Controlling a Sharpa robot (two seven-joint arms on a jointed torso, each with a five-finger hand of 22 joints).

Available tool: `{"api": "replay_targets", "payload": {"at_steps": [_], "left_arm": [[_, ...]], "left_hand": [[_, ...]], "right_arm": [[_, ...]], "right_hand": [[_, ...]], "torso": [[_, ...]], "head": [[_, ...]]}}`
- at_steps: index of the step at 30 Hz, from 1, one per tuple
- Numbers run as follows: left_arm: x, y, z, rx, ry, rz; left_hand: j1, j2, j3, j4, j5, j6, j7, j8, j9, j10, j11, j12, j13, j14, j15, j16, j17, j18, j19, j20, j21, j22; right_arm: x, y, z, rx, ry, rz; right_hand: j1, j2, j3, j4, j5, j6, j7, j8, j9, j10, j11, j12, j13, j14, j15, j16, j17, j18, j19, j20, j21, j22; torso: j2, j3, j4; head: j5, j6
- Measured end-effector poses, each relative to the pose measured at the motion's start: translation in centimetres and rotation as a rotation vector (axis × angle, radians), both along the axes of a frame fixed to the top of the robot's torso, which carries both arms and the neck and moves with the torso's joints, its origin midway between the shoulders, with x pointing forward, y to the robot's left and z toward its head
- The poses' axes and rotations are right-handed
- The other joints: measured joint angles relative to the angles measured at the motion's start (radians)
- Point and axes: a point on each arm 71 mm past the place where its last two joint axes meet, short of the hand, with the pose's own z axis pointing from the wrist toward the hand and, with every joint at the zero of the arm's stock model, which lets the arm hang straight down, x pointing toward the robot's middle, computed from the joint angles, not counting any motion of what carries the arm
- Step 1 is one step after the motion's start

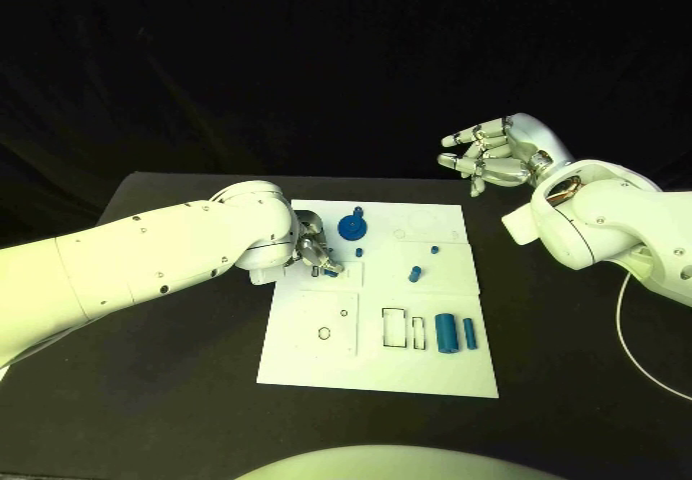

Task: Assemble the parts on the task board

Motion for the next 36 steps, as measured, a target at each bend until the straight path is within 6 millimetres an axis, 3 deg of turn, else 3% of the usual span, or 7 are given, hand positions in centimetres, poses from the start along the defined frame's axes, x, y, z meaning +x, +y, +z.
{"api": "replay_targets", "payload": {"at_steps": [6,15,22,27,32,36], "left_arm": [[0.00,-0.02,0.02,0.006,-0.001,-0.009],[0.01,-0.04,0.02,0.012,-0.003,-0.016],[0.14,-0.24,-0.04,0.018,-0.002,-0.018],[0.39,-0.50,-0.14,0.024,0.001,-0.020],[0.67,-0.64,-0.22,0.030,0.007,-0.020],[0.77,-0.66,-0.23,0.033,0.011,-0.021]], "left_hand": [[-0.004,0.004,0.001,-0.001,0.004,0.000,0.000,0.000,0.000,0.000,0.000,0.000,0.000,0.000,0.000,0.000,0.001,0.000,0.000,0.000,0.000,0.000],[-0.021,0.003,0.004,0.002,0.009,0.002,-0.002,0.006,0.007,0.004,-0.004,0.003,0.000,0.000,0.000,0.000,0.001,0.000,0.000,0.000,0.004,0.000],[-0.062,0.011,0.033,-0.022,0.009,0.010,-0.006,0.020,0.022,0.009,-0.009,0.009,0.007,0.000,0.000,0.000,0.000,0.000,0.000,0.000,0.004,0.000],[-0.100,0.021,0.056,-0.045,0.009,0.019,-0.011,0.027,0.026,0.015,-0.014,0.015,0.012,0.000,0.000,0.000,0.000,0.000,0.000,0.000,0.011,0.000],[-0.132,0.029,0.067,-0.057,0.009,0.031,-0.016,0.032,0.023,0.018,-0.014,0.015,0.013,0.000,0.000,0.000,0.000,0.000,0.000,0.000,0.011,0.000],[-0.141,0.033,0.069,-0.058,0.009,0.034,-0.017,0.035,0.024,0.018,-0.014,0.015,0.013,0.000,0.000,0.000,0.000,0.000,0.000,0.000,0.011,0.000]], "right_arm": [[0.03,-0.03,-0.11,-0.002,0.006,0.004],[-0.03,0.10,-0.19,-0.003,0.012,0.013],[-0.03,0.11,-0.22,-0.003,0.014,0.015],[-0.02,0.11,-0.25,0.000,0.018,0.018],[0.05,0.16,-0.34,0.015,0.033,0.025],[0.08,0.19,-0.41,0.028,0.046,0.031]], "right_hand": [[0.005,0.005,0.000,0.000,0.000,0.002,0.002,0.000,0.000,-0.001,-0.001,-0.066,-0.080,0.010,0.009,-0.137,-0.079,0.000,0.026,0.004,-0.119,-0.085],[0.005,0.005,0.003,0.003,0.000,0.002,0.002,0.000,0.000,0.004,0.004,-0.081,-0.114,0.031,0.009,-0.187,-0.101,0.000,0.051,0.004,-0.171,-0.123],[0.005,0.005,0.005,0.008,0.000,0.002,0.002,0.000,0.000,-0.001,0.009,-0.114,-0.150,0.027,0.012,-0.249,-0.125,0.000,0.057,0.004,-0.227,-0.157],[0.006,0.005,0.015,0.026,0.003,0.012,0.017,0.000,0.000,-0.032,0.033,-0.232,-0.257,-0.057,0.044,-0.382,-0.189,0.000,0.000,0.036,-0.338,-0.223],[0.019,-0.008,0.021,0.029,0.004,0.014,0.054,-0.014,-0.002,-0.052,0.072,-0.399,-0.433,-0.159,0.098,-0.554,-0.298,0.000,-0.080,0.091,-0.503,-0.321],[0.023,-0.004,0.031,0.020,0.004,0.013,0.066,-0.019,-0.002,-0.030,0.087,-0.473,-0.549,-0.165,0.113,-0.632,-0.376,0.000,-0.074,0.115,-0.587,-0.378]], "torso": [[0.000,0.0001,0.0002],[0.000,0.0002,0.0000],[0.000,0.0002,-0.0002],[0.000,0.0002,-0.0004],[-0.001,0.0003,-0.0005],[-0.001,0.0003,-0.0010]], "head": [[0.002,-0.003],[0.003,-0.005],[0.002,-0.005],[0.002,-0.006],[0.002,-0.006],[0.000,-0.007]]}}
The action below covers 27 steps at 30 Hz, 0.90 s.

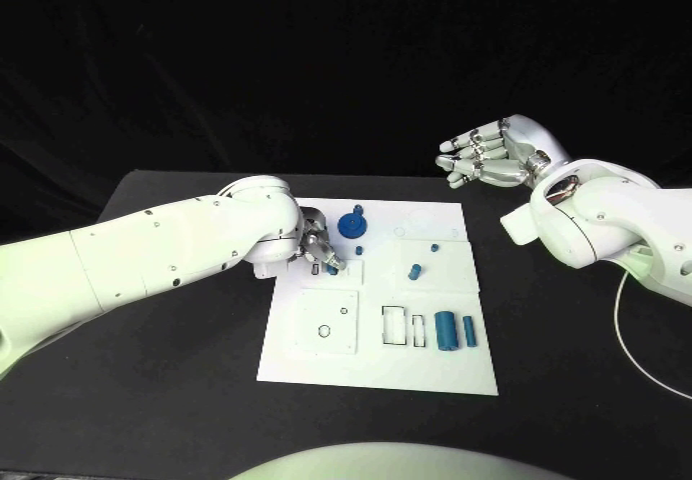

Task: Assemble the parts on the task board

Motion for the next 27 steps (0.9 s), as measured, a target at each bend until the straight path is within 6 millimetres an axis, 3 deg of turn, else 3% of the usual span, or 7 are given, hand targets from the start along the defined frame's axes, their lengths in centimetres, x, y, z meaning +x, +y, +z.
{"api": "replay_targets", "payload": {"at_steps": [3,7,11,18,22,27], "left_arm": [[0.03,-0.02,0.00,0.001,0.002,-0.001],[0.08,0.01,-0.01,0.002,0.003,-0.001],[0.17,0.18,-0.09,0.006,0.003,0.004],[0.21,0.33,-0.18,0.010,-0.002,0.009],[0.21,0.38,-0.20,0.008,-0.005,0.011],[0.25,0.53,-0.27,0.003,-0.007,0.017]], "left_hand": [[-0.010,-0.002,0.006,-0.015,0.000,0.000,0.000,-0.003,0.002,0.000,0.000,0.000,0.000,0.000,0.000,0.000,0.000,0.000,0.003,-0.003,0.000,0.000],[-0.045,-0.008,0.011,-0.040,0.000,0.007,-0.007,-0.003,0.004,0.000,0.000,0.000,0.000,0.000,0.000,0.000,0.000,-0.016,0.004,-0.004,0.000,0.000],[-0.081,-0.022,-0.041,-0.016,0.000,0.020,-0.020,-0.004,0.012,0.003,-0.004,0.008,0.004,0.000,0.000,0.000,0.000,-0.016,0.003,-0.004,0.005,0.000],[-0.165,-0.082,-0.220,0.042,-0.008,0.027,-0.015,-0.004,0.005,0.007,-0.007,0.008,0.005,0.001,-0.003,0.000,0.000,-0.016,0.000,-0.007,0.005,0.000],[-0.164,-0.065,-0.317,0.073,-0.019,0.029,-0.014,-0.010,0.005,0.007,-0.007,0.008,-0.001,0.000,-0.007,0.000,0.000,-0.016,0.002,-0.009,0.005,0.000],[-0.153,-0.046,-0.376,0.097,-0.019,0.033,-0.017,-0.010,0.006,0.007,-0.007,0.008,-0.003,0.000,-0.007,0.000,0.000,-0.016,0.002,-0.009,0.009,0.000]], "right_arm": [[0.00,0.04,-0.06,0.007,0.008,0.005],[-0.01,0.09,-0.13,0.015,0.018,0.010],[-0.01,0.11,-0.16,0.020,0.023,0.012],[-0.02,0.07,-0.22,0.025,0.030,0.013],[-0.02,0.05,-0.27,0.027,0.033,0.014],[-0.04,0.04,-0.34,0.027,0.037,0.015]], "right_hand": [[0.000,0.000,0.000,-0.011,0.000,-0.002,0.002,0.000,0.000,0.015,0.001,-0.023,-0.052,0.012,0.004,-0.027,-0.036,0.000,0.016,0.001,-0.033,-0.023],[0.000,0.000,-0.005,-0.016,0.000,-0.010,0.005,0.000,-0.001,0.015,0.001,-0.030,-0.078,0.012,0.004,-0.033,-0.056,0.000,0.020,0.005,-0.053,-0.030],[0.000,0.000,-0.009,-0.026,0.000,-0.014,0.010,0.000,-0.001,0.012,0.004,-0.039,-0.102,0.001,0.015,-0.033,-0.079,0.000,0.020,0.005,-0.076,-0.031],[-0.011,0.003,-0.014,-0.034,0.000,-0.016,0.012,0.000,-0.001,0.015,0.009,-0.046,-0.131,-0.020,0.023,-0.033,-0.113,0.000,0.012,0.012,-0.105,-0.031],[-0.011,0.003,-0.018,-0.038,0.000,-0.016,0.012,0.000,-0.001,0.015,0.009,-0.049,-0.141,-0.024,0.026,-0.033,-0.123,0.000,0.011,0.013,-0.113,-0.031],[-0.018,0.002,-0.020,-0.039,0.000,-0.020,0.016,0.000,-0.001,0.011,0.012,-0.052,-0.148,-0.024,0.026,-0.033,-0.131,0.000,0.009,0.016,-0.118,-0.031]], "torso": [[0.000,0.0000,0.0001],[0.000,0.0000,0.0005],[0.000,0.0000,0.0005],[-0.001,0.0000,0.0007],[0.000,-0.0001,0.0008],[0.000,0.0000,0.0005]], "head": [[0.000,-0.001],[-0.001,-0.001],[-0.001,-0.002],[-0.001,0.000],[-0.002,0.001],[-0.003,0.002]]}}
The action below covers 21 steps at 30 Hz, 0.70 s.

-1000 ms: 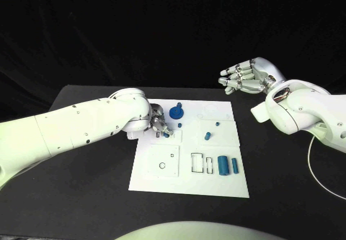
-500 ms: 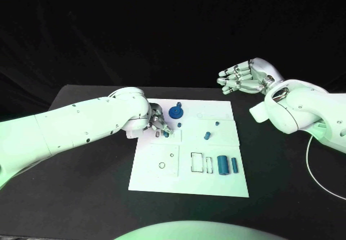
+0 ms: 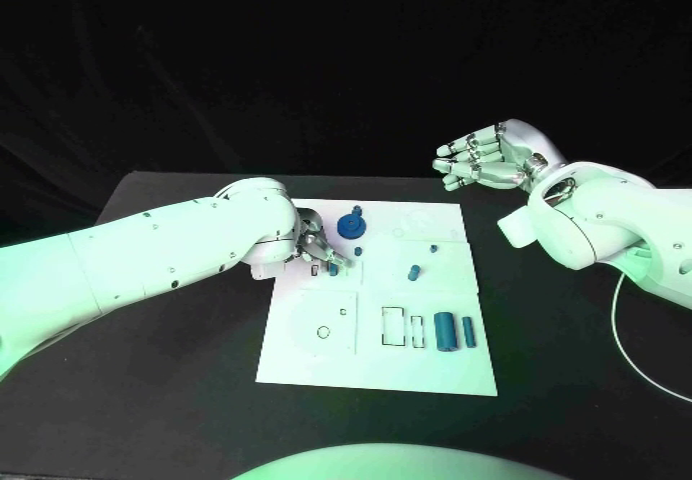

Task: Assemble the parts on the task board

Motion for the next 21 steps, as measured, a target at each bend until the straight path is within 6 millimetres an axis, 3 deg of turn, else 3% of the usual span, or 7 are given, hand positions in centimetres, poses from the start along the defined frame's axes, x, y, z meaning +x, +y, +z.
{"api": "replay_targets", "payload": {"at_steps": [12,17,21], "left_arm": [[-0.4,0.9,0.3,-0.022,-0.010,0.019],[-0.2,1.5,2.5,-0.040,-0.032,0.023],[0.9,2.4,5.3,-0.029,-0.069,0.027]], "left_hand": [[0.002,0.030,-0.067,0.006,0.000,-0.001,0.000,-0.005,0.003,0.003,-0.003,-0.007,-0.011,0.000,0.000,0.000,0.000,0.000,0.000,0.000,-0.003,0.001],[0.015,0.045,-0.133,0.006,-0.048,-0.044,0.018,-0.028,-0.006,-0.094,0.014,-0.150,-0.164,0.000,0.000,0.000,0.000,0.000,0.000,0.000,-0.056,0.001],[0.053,0.066,-0.181,0.007,-0.059,-0.073,0.040,-0.064,-0.032,-0.133,0.032,-0.208,-0.231,0.000,0.011,0.000,0.000,0.000,-0.002,0.010,-0.093,0.001]], "right_arm": [[0.0,-0.1,-0.2,-0.002,0.010,0.002],[0.1,-0.1,-0.4,-0.004,0.015,0.002],[0.1,-0.1,-0.6,-0.006,0.020,0.003]], "right_hand": [[-0.001,0.001,-0.004,-0.004,0.000,-0.003,0.003,0.000,0.000,-0.004,0.004,0.000,-0.007,-0.004,0.004,0.000,-0.009,0.000,0.004,0.004,-0.010,0.000],[-0.006,0.006,-0.004,-0.004,0.000,-0.003,0.003,0.000,0.000,-0.004,0.004,0.000,-0.009,-0.004,0.004,0.000,-0.011,0.000,0.004,0.004,-0.010,0.000],[-0.006,0.006,-0.004,-0.004,0.000,-0.003,0.003,0.000,0.000,-0.004,0.004,0.000,-0.009,-0.004,0.004,0.000,-0.011,0.000,0.004,0.004,-0.010,0.000]], "torso": [[-0.001,-0.0004,-0.0001],[-0.001,-0.0006,-0.0001],[-0.001,-0.0006,0.0004]], "head": [[-0.003,0.007],[-0.003,0.014],[-0.002,0.017]]}}
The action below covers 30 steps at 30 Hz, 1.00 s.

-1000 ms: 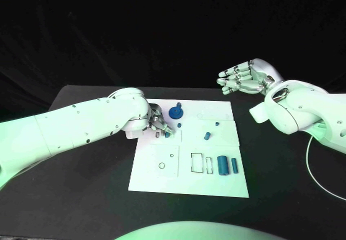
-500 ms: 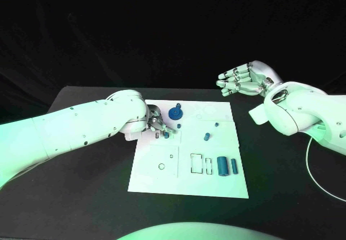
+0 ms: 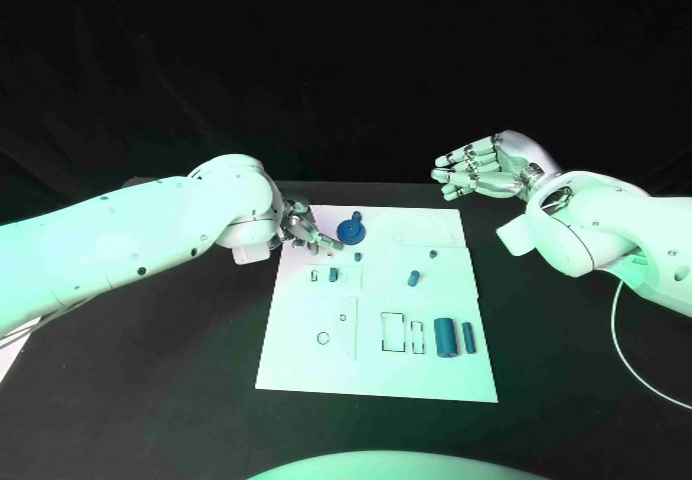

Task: Assemble the parts on the task board

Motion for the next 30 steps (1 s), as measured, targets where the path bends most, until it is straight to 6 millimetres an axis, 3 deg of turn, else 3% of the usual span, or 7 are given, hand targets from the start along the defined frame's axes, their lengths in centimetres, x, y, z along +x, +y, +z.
{"api": "replay_targets", "payload": {"at_steps": [7,12,18,24,30], "left_arm": [[1.8,1.6,1.1,0.038,0.005,0.035],[2.9,2.1,1.1,0.062,0.013,0.054],[3.8,1.9,0.9,0.095,0.011,0.060],[4.8,1.8,0.5,0.125,0.005,0.081],[5.6,1.8,0.1,0.145,0.001,0.098]], "left_hand": [[0.003,0.004,-0.049,0.001,-0.009,-0.007,0.007,-0.028,-0.027,-0.007,0.007,-0.017,-0.025,0.000,0.007,0.000,0.000,0.000,0.004,0.004,-0.012,0.000],[0.022,0.023,-0.063,0.000,-0.009,-0.007,0.007,-0.031,-0.038,-0.007,0.007,-0.016,-0.019,0.000,0.007,0.000,0.001,0.000,0.004,0.004,-0.012,0.000],[0.027,0.028,-0.071,0.000,-0.009,-0.001,0.004,-0.035,-0.043,-0.003,0.003,-0.012,-0.016,0.000,0.007,0.000,0.001,0.000,0.004,0.004,-0.012,0.000],[0.048,0.048,-0.076,0.000,-0.009,0.008,0.000,-0.039,-0.050,0.004,0.003,-0.006,-0.015,0.000,0.007,0.000,0.001,0.000,0.004,0.004,-0.012,0.000],[0.052,0.052,-0.083,-0.002,-0.009,0.016,0.000,-0.039,-0.052,0.008,0.000,-0.001,-0.009,0.000,0.007,0.000,0.001,0.000,0.004,0.004,-0.005,0.000]], "right_arm": [[0.1,0.2,-0.2,0.000,0.005,0.004],[0.1,0.2,-0.3,-0.001,0.007,0.003],[0.2,0.4,-0.4,-0.001,0.009,0.005],[0.2,0.5,-0.5,0.000,0.010,0.008],[0.2,0.6,-0.6,0.000,0.012,0.010]], "right_hand": [[0.000,0.000,0.003,-0.003,0.006,0.000,0.000,0.000,0.000,0.000,0.000,0.000,-0.002,-0.003,-0.003,0.000,-0.004,0.000,0.000,0.000,-0.004,0.000],[0.000,0.000,0.000,-0.005,0.006,0.000,0.000,0.000,0.000,0.000,0.000,0.000,-0.003,-0.007,0.000,0.000,-0.005,0.000,0.000,0.000,-0.004,0.000],[0.000,0.000,0.000,-0.005,0.006,0.000,0.000,0.000,0.000,0.000,0.000,0.000,-0.003,-0.007,0.000,0.000,-0.007,0.000,0.000,0.000,-0.004,0.000],[0.000,0.000,0.000,-0.005,0.006,0.000,0.000,0.000,0.000,0.000,0.000,0.000,-0.003,-0.007,0.000,0.000,-0.007,0.000,0.000,0.000,-0.004,0.000],[0.000,0.000,0.000,-0.005,0.006,0.000,0.000,0.000,0.000,0.000,0.000,0.000,-0.003,-0.007,0.000,0.000,-0.007,0.000,0.000,0.000,-0.004,0.000]], "torso": [[0.002,0.0012,0.0012],[0.003,0.0009,0.0001],[0.005,-0.0003,0.0000],[0.008,-0.0025,-0.0003],[0.009,-0.0019,-0.0015]], "head": [[0.001,0.006],[0.003,0.005],[0.005,0.005],[0.005,0.007],[0.008,0.005]]}}
